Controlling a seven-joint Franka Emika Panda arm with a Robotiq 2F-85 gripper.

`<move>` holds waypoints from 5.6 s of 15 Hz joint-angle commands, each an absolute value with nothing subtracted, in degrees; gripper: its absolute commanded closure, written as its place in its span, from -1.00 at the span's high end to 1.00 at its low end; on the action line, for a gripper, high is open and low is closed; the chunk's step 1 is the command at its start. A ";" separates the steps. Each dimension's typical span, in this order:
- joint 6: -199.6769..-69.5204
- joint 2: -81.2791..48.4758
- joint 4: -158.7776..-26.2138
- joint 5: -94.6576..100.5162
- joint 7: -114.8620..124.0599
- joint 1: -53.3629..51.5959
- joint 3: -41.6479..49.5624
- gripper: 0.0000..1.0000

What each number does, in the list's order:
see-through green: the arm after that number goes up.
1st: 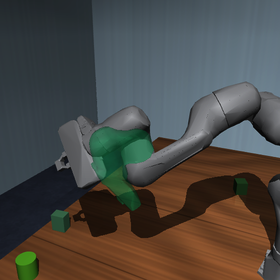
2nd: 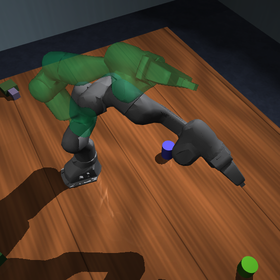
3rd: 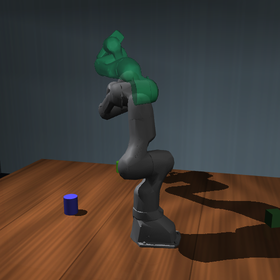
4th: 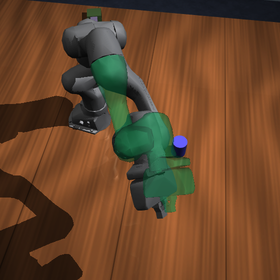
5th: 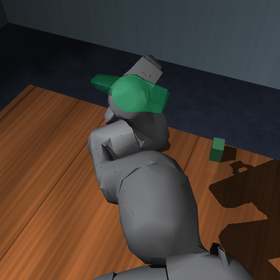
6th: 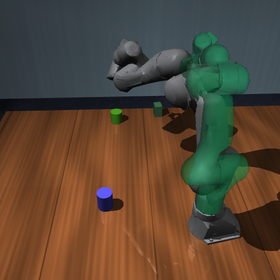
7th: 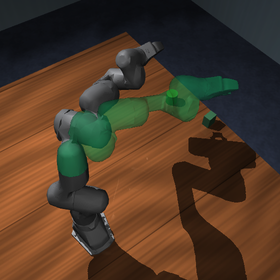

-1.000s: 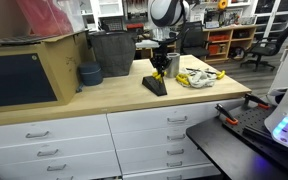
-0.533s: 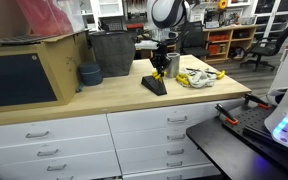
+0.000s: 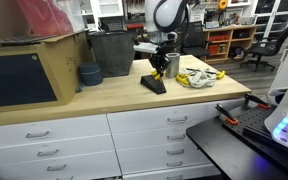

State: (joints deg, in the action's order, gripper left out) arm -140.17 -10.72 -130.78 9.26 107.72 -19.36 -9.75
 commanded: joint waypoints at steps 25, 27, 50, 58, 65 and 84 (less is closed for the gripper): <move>-144.64 -5.24 -136.14 12.36 108.20 -17.66 -10.62 -0.92; -144.65 -5.57 -135.90 12.55 108.33 -17.52 -10.60 -0.92; -146.89 -7.05 -135.43 11.99 106.80 -17.76 -10.86 -0.92; -146.70 -8.17 -134.53 12.13 106.63 -18.01 -10.76 -0.92; -146.59 -8.67 -133.86 12.06 106.55 -18.16 -10.74 -0.92; -146.03 -9.16 -133.56 12.08 106.61 -18.60 -10.08 -0.92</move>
